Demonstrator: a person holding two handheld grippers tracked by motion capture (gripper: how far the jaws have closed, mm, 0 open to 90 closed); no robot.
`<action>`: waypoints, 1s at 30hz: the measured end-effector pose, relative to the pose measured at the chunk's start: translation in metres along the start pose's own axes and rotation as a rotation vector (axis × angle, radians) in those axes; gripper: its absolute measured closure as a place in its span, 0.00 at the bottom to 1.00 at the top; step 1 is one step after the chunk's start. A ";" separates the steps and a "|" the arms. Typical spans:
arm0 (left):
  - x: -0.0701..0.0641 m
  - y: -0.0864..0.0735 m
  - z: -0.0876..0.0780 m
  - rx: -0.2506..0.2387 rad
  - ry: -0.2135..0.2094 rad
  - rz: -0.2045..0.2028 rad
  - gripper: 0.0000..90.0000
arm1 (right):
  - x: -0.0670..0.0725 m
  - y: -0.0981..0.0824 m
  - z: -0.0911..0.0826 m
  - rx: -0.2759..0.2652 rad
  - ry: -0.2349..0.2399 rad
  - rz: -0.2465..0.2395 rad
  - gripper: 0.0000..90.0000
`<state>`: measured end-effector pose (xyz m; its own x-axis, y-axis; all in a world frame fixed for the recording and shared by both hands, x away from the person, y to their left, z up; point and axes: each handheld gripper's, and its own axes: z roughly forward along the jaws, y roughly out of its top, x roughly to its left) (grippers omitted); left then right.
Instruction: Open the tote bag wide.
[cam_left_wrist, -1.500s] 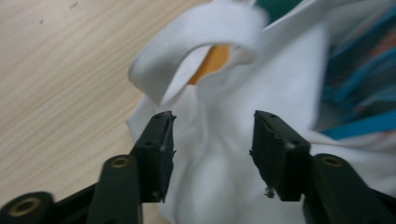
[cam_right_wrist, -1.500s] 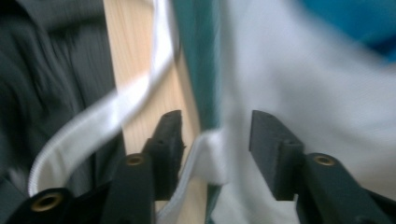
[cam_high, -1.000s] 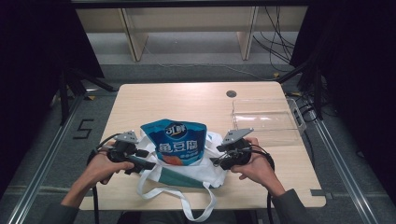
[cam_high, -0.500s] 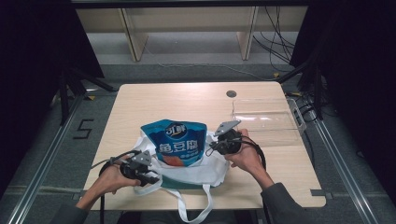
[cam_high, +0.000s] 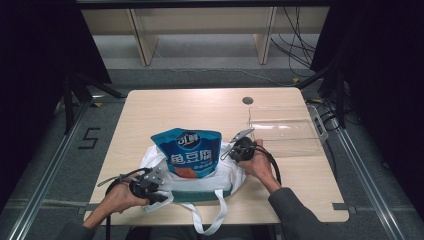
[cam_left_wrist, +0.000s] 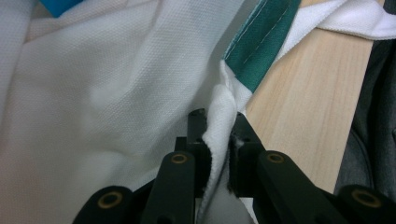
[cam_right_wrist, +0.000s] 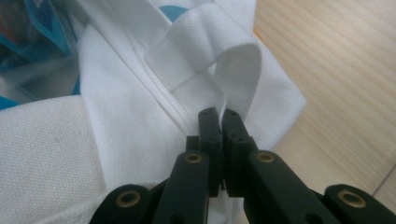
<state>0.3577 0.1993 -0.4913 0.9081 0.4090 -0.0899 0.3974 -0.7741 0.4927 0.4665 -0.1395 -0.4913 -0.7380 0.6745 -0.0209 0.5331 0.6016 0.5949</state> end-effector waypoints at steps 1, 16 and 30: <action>0.000 0.000 0.000 0.003 0.005 -0.002 0.89 | 0.000 0.001 0.000 0.000 0.002 -0.021 0.99; 0.000 0.025 -0.065 -0.193 0.012 -0.005 0.55 | 0.013 -0.004 -0.079 -0.186 0.091 0.038 0.73; 0.084 0.028 -0.036 -0.212 0.336 -0.194 0.98 | 0.045 -0.025 -0.064 -0.005 0.159 -0.117 1.00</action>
<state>0.4406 0.2295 -0.4543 0.7121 0.6985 0.0710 0.4883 -0.5654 0.6647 0.3935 -0.1514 -0.4560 -0.8512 0.5235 0.0368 0.4377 0.6696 0.6001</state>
